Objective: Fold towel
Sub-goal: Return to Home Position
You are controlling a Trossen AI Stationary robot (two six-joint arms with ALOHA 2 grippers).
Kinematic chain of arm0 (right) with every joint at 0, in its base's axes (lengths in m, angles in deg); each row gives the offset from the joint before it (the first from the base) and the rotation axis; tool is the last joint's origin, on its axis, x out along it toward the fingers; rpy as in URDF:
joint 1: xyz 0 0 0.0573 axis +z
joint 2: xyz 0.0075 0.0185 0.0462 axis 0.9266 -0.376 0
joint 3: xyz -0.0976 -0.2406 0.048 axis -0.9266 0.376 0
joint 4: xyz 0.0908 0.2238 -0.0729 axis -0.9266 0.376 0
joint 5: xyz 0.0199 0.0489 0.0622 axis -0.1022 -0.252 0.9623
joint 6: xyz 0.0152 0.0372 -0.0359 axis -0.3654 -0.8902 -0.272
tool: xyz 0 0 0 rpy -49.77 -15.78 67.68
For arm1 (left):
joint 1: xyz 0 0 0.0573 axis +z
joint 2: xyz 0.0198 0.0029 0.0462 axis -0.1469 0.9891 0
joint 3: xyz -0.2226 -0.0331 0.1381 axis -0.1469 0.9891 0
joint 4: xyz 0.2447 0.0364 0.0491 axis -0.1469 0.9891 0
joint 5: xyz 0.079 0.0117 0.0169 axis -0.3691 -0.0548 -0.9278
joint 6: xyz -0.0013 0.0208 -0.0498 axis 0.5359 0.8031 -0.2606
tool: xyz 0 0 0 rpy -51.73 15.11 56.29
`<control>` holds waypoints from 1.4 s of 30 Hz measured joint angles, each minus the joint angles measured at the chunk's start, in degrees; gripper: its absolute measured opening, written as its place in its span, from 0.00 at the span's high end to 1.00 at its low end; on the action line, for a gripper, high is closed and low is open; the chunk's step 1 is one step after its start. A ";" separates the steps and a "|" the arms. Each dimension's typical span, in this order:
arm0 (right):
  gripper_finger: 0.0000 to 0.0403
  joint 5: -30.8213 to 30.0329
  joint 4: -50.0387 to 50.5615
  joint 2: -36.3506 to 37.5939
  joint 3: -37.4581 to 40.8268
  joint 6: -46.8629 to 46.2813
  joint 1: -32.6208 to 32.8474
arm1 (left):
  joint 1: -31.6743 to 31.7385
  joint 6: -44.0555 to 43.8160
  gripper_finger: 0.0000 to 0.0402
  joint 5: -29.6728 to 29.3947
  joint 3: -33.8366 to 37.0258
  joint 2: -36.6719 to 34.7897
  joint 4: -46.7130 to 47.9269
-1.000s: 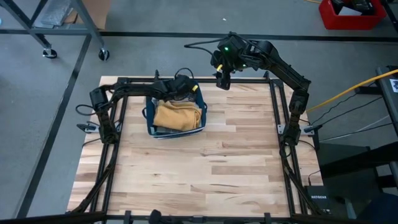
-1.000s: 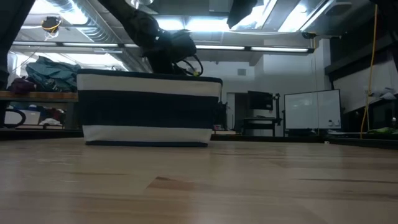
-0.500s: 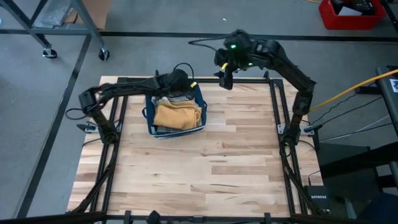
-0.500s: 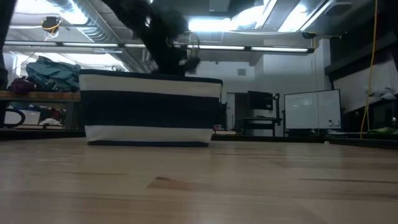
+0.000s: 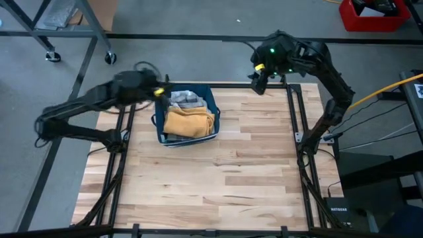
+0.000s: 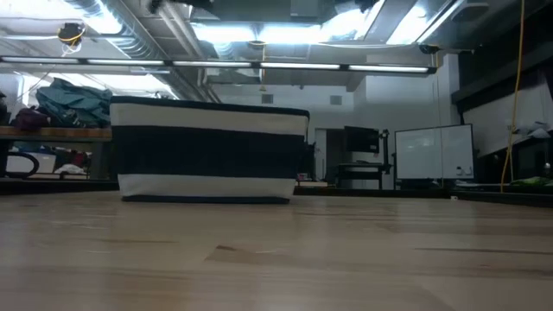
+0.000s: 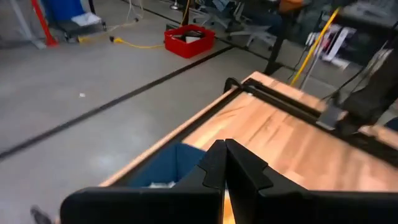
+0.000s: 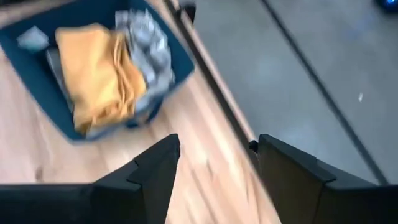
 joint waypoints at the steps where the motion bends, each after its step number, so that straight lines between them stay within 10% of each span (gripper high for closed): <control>1: 0.45 0.04 1.98 0.13 0.00 -0.57 0.01 | -0.54 -1.93 1.00 -0.02 0.00 -2.04 1.93; 12: 0.45 20.34 3.19 6.49 2.88 0.27 0.08 | -3.15 -15.12 1.00 -0.18 0.01 -16.58 22.39; 21: 0.45 21.32 -8.00 23.17 23.46 -2.46 2.48 | -6.10 -17.87 1.00 0.60 12.40 -19.91 29.32; 32: 0.45 21.55 -51.03 45.48 71.35 -11.63 11.79 | -13.63 -10.50 1.00 8.29 42.13 -19.62 -11.83; 42: 0.45 21.48 -88.20 49.10 101.86 -20.41 14.68 | -18.40 -8.97 1.00 13.23 55.62 -20.13 -34.99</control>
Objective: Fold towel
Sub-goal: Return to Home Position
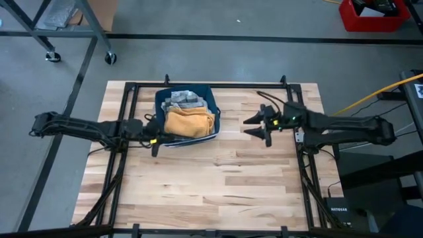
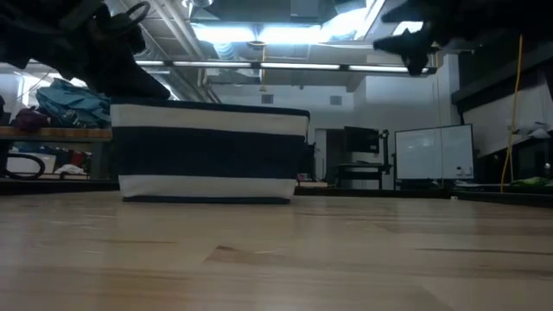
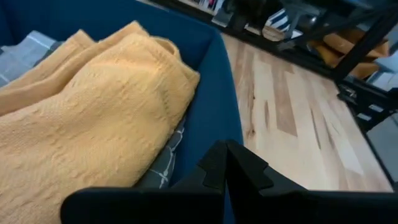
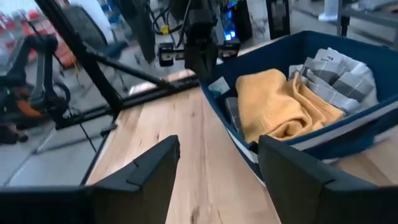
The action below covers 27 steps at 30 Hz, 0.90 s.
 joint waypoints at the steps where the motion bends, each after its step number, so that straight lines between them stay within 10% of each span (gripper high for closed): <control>1: 0.45 -0.27 -4.01 -0.38 2.39 -0.48 0.04 | -0.22 0.18 1.00 -0.02 0.55 -0.04 -0.88; 8: 0.45 -0.38 -21.64 -2.32 13.72 -2.37 0.02 | -1.81 8.75 1.00 0.17 4.31 -0.34 -12.35; 27: 0.45 -8.41 -22.71 -2.31 24.50 -8.31 0.00 | -2.08 9.54 1.00 4.77 13.38 -7.13 -18.36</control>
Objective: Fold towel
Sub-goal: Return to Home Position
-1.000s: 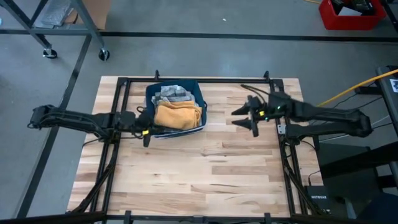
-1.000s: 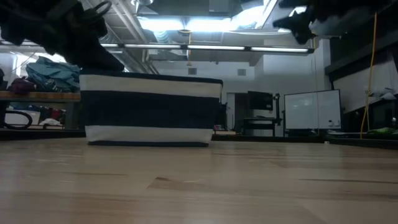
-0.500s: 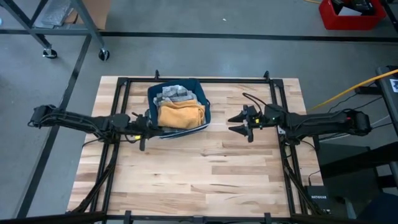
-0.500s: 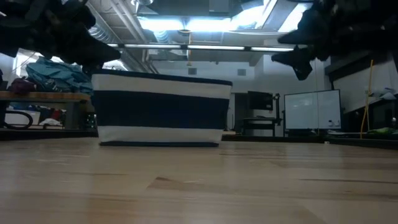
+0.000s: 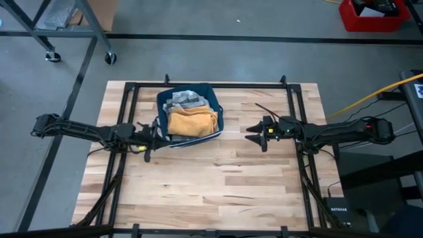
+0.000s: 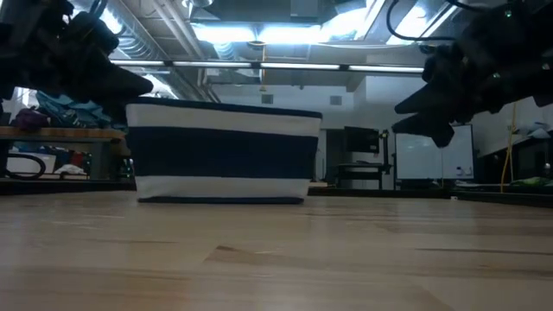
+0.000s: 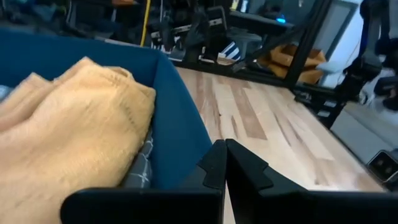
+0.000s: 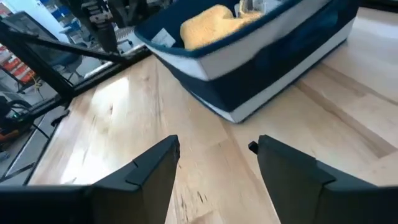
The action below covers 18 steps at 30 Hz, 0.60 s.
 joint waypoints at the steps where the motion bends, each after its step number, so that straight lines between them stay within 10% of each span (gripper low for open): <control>1: 0.45 0.00 0.21 0.00 0.15 0.09 0.00 | 0.05 1.35 1.00 -0.05 0.00 0.00 -0.11; 18: 0.45 -2.85 1.65 0.00 8.03 -2.59 -0.04 | 0.09 3.95 1.00 -0.10 -0.09 -0.02 1.68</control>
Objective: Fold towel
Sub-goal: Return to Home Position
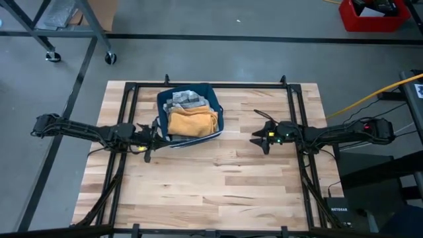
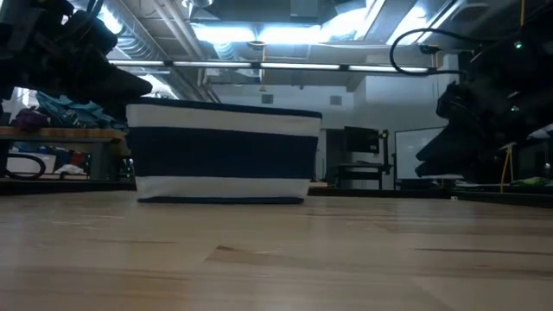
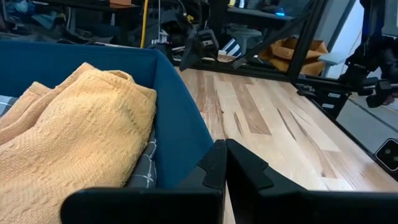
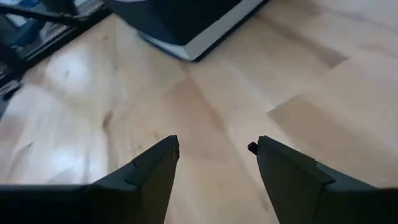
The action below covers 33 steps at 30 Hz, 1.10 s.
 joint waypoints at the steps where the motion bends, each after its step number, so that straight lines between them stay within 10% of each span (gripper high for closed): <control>1: 0.45 -1.08 0.06 0.02 0.00 0.23 0.00 | 0.00 -0.17 1.00 -0.01 0.00 0.00 0.03; 20: 0.45 -4.23 3.74 0.22 0.13 1.26 0.00 | 0.00 -0.05 1.00 -0.13 0.05 -0.33 0.36; 33: 0.45 -4.22 11.32 18.55 0.13 1.29 0.00 | 0.02 -0.05 1.00 -0.46 0.11 -13.53 6.14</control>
